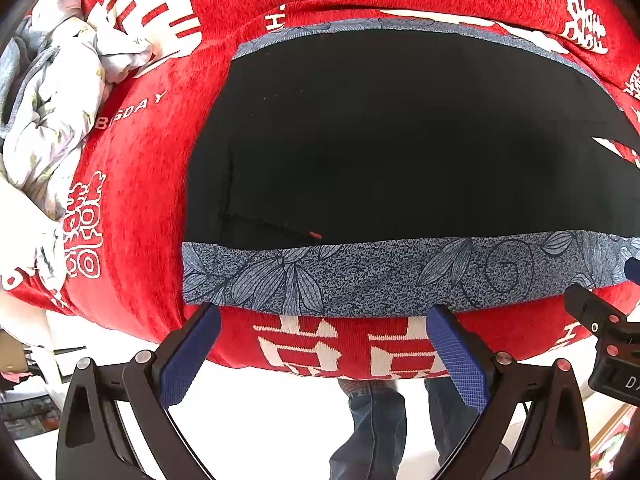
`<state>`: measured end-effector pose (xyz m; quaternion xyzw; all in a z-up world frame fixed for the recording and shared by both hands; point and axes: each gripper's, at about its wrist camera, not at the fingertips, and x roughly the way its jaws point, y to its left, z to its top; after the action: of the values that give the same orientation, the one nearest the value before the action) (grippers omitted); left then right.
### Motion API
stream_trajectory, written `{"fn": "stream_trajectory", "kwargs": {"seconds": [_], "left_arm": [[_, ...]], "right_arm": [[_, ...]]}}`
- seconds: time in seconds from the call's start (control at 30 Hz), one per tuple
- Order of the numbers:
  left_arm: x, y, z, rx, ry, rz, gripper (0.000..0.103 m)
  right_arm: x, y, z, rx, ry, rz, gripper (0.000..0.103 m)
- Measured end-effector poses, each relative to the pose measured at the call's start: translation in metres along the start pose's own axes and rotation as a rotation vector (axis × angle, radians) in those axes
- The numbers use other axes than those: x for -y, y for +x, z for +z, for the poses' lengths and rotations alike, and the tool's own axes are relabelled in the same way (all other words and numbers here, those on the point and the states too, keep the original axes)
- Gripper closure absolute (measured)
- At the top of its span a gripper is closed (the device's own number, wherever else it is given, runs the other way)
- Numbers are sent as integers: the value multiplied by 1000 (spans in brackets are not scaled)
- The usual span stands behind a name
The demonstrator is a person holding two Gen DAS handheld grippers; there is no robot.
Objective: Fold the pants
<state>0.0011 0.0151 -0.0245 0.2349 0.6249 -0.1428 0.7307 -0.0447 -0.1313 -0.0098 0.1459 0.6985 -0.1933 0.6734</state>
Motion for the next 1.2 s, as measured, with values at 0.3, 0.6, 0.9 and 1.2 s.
{"fn": "stream_trajectory", "kwargs": {"seconds": [0.3, 0.6, 0.9, 1.2], "left_arm": [[-2, -1, -2, -1, -4, 3, 0], [-1, -1, -3, -2, -6, 1, 0], [1, -1, -5, -7, -2, 5, 0], [2, -1, -6, -8, 0, 7, 0]], "right_arm": [[-2, 0, -2, 2, 1, 1, 0], [-3, -1, 0, 2, -2, -2, 0], [-1, -1, -2, -1, -1, -4, 0], [2, -1, -3, 1, -2, -8, 0]]}}
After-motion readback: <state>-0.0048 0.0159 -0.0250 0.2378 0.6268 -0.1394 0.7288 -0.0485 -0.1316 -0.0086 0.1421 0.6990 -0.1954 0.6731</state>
